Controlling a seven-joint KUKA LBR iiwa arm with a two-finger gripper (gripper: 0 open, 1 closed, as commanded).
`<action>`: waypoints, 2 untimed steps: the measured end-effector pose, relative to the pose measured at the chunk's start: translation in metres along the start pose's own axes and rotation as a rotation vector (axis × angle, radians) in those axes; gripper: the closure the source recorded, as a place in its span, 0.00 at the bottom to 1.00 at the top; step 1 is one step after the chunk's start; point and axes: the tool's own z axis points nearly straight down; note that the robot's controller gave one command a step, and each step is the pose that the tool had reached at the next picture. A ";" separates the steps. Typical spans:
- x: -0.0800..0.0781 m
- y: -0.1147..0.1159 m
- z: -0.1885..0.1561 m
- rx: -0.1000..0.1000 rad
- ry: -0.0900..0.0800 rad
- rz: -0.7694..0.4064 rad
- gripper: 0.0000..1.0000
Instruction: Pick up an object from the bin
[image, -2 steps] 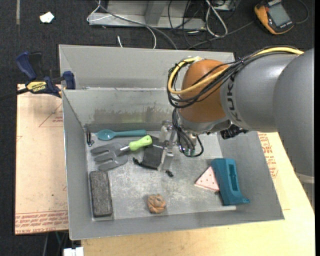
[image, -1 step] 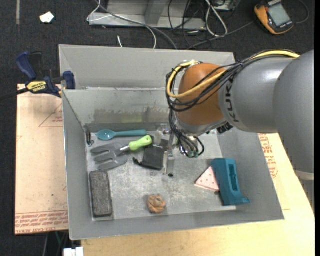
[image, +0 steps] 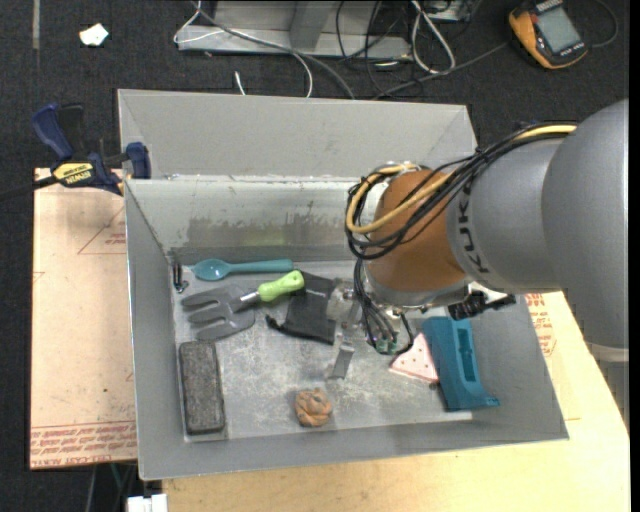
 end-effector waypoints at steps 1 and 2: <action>-0.051 -0.007 0.012 -0.006 -0.017 -0.131 1.00; -0.051 -0.007 0.012 -0.006 -0.017 -0.131 1.00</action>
Offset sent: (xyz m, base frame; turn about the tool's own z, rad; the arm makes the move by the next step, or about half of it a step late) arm 0.0000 0.0000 0.0000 0.0000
